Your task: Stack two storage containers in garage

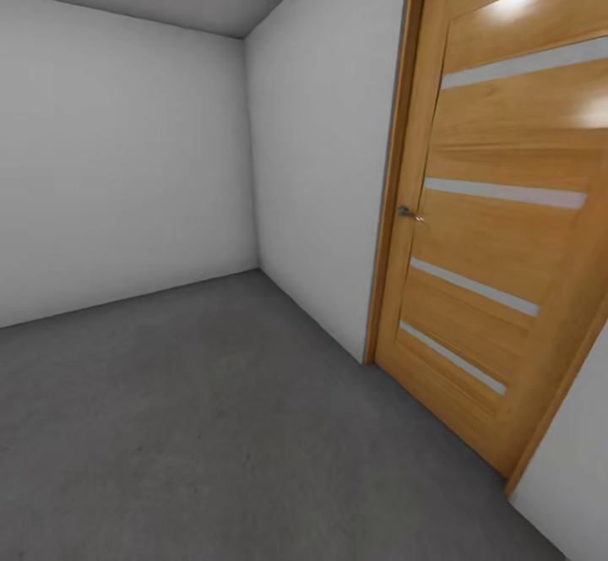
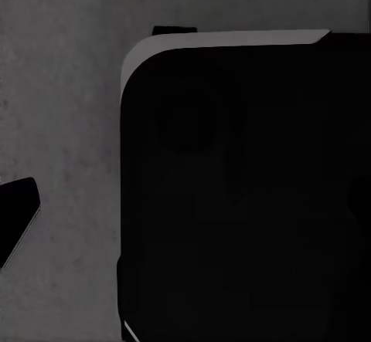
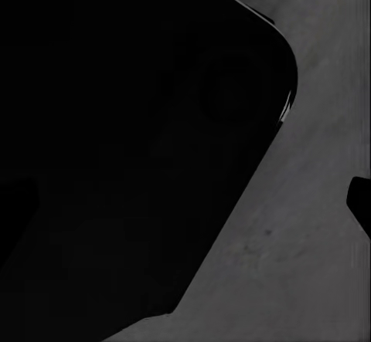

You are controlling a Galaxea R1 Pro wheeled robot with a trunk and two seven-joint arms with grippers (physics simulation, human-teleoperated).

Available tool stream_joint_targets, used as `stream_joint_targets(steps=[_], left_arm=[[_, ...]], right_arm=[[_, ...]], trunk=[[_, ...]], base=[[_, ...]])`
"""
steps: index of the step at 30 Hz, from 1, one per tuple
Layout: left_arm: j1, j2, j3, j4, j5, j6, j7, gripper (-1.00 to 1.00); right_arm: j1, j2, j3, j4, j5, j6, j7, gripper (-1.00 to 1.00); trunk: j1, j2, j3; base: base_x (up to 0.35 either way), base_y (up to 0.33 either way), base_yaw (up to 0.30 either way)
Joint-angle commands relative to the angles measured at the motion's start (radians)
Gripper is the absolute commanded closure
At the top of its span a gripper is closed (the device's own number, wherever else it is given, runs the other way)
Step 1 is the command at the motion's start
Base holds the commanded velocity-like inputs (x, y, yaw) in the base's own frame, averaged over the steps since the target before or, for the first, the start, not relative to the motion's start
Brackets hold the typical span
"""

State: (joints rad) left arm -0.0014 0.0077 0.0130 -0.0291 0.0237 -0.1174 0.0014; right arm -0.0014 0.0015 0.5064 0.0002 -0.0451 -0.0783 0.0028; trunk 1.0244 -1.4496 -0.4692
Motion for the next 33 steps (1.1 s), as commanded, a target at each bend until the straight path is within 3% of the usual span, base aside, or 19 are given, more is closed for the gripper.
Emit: stream_joint_targets(steps=[1, 33], left_arm=[[0.000, 0.000, 0.001, 0.000, 0.002, -0.002, 0.000, -1.00], [0.000, 0.000, 0.001, 0.000, 0.002, -0.002, 0.000, -1.00]], right_arm=[[0.000, 0.000, 0.004, 0.000, -0.004, -0.003, 0.000, -1.00], [0.000, 0.000, 0.004, 0.000, -0.004, -0.003, 0.000, -1.00]], trunk=[[0.001, 0.000, -0.001], [0.001, 0.000, -0.001]], base=[[0.323, 0.000, 0.000], [0.323, 0.000, 0.000]])
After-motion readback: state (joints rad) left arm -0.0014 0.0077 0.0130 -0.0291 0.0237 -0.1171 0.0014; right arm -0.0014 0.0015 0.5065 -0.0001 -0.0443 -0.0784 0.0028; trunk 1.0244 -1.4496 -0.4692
